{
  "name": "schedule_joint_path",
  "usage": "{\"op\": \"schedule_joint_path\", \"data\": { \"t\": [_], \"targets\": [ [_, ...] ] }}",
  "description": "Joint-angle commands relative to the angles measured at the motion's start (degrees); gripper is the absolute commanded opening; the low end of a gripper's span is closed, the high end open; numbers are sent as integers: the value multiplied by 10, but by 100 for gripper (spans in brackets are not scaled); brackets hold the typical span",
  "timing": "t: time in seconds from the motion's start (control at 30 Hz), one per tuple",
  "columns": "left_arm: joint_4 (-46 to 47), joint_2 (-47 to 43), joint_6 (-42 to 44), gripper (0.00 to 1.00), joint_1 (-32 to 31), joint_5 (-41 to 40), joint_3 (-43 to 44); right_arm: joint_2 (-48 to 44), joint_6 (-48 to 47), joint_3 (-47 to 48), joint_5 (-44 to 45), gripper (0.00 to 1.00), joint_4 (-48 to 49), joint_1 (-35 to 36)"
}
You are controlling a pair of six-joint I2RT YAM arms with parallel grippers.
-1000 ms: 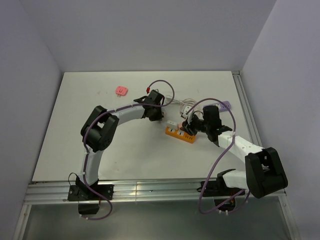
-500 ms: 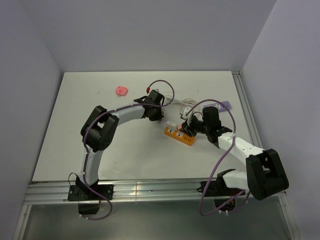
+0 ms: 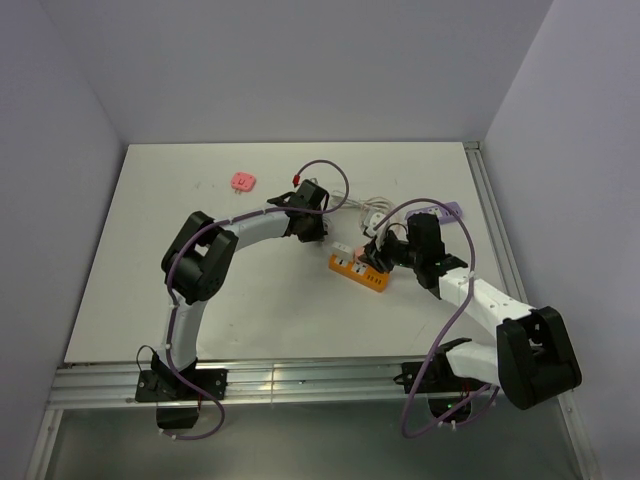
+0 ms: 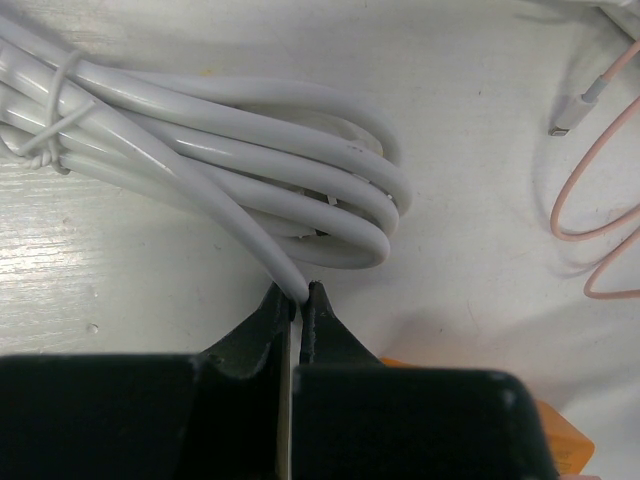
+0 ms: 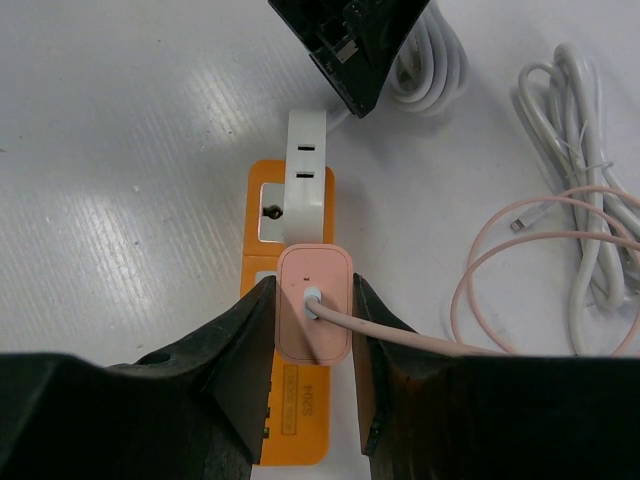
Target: Insert the plug
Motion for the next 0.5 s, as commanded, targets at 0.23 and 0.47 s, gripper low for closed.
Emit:
{"op": "schedule_joint_path", "data": {
  "t": [0.23,0.47],
  "targets": [
    [-12,-8,3,0,-8,6,-1,5,11,7,-3,0,17,14],
    [-7,-11,1,0,-9,10,-3,31,-1,11,18,0,4,29]
  ]
}}
